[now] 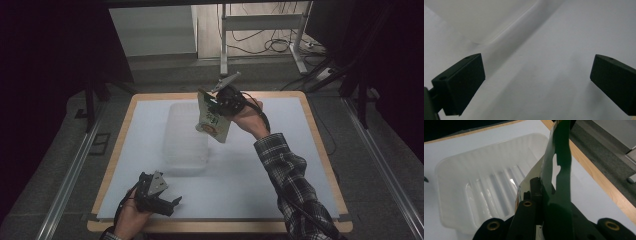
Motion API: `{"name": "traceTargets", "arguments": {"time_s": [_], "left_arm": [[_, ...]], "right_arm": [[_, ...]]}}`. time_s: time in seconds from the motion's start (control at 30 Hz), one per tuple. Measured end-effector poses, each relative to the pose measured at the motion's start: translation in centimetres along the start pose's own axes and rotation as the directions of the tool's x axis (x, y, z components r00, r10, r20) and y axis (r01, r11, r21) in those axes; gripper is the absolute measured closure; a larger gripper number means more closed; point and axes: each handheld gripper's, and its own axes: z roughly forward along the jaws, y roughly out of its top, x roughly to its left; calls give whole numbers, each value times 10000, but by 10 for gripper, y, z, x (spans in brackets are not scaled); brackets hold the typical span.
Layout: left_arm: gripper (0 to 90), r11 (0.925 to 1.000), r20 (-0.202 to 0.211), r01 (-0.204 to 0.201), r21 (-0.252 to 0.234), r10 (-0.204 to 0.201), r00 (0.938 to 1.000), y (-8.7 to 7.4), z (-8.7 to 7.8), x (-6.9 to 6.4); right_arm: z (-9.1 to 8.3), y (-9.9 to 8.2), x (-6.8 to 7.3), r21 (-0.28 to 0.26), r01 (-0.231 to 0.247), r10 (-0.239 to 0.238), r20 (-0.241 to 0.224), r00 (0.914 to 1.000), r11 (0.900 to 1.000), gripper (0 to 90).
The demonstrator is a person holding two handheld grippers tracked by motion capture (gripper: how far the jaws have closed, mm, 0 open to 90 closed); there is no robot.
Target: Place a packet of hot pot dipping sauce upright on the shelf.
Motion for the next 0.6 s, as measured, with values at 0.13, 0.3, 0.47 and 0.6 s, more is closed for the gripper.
{"name": "traceTargets", "arguments": {"time_s": [0.13,0.3,0.47,0.6], "left_arm": [[0,10000,1,-23,-7,23,10000,0,0,0],[0,10000,-5,-36,-6,36,10000,0,0,0],[0,10000,13,-63,42,63,10000,0,0,-1],[0,10000,15,-73,35,73,10000,0,0,-1]], "right_arm": [[7,6,3,-24,48,-47,259,9997,10000,896],[15,13,6,-183,71,-63,425,9991,9998,895],[20,18,9,-367,-19,33,389,9992,9993,896],[26,24,15,-440,96,-82,336,9994,9990,895]]}}
